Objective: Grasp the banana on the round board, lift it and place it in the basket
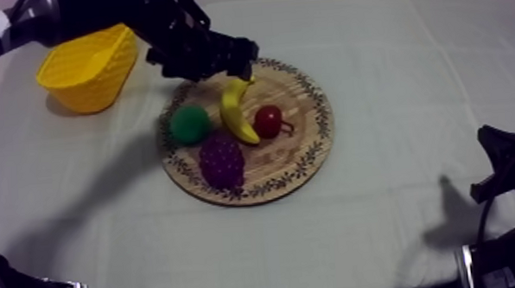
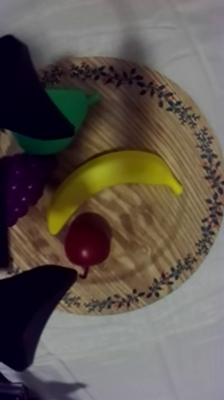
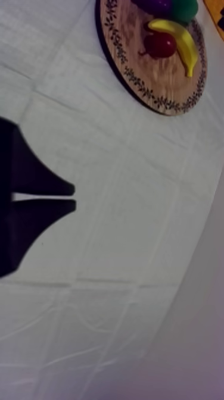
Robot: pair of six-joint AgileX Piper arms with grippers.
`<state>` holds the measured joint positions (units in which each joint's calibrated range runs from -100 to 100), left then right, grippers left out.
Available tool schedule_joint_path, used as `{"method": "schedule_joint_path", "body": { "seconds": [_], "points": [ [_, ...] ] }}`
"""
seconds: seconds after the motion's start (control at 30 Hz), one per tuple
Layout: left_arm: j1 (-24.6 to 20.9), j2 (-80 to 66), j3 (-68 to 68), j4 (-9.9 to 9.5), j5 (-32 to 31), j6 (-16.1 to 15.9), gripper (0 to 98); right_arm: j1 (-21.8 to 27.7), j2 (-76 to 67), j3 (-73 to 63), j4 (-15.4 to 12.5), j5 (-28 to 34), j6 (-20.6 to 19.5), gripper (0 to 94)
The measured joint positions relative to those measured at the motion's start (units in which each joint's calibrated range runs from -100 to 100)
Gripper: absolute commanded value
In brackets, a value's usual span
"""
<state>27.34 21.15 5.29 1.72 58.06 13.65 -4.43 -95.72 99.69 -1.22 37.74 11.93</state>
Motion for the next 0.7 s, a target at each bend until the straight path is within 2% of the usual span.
{"method": "schedule_joint_path", "body": {
  "seconds": [0.7],
  "points": [
    [-2.3, 13.5, -5.5, 3.78, -1.9, -3.2, 76.3, -0.1, 0.0, 0.0, 0.0, 0.0, 0.0, 0.2]
  ]
}}
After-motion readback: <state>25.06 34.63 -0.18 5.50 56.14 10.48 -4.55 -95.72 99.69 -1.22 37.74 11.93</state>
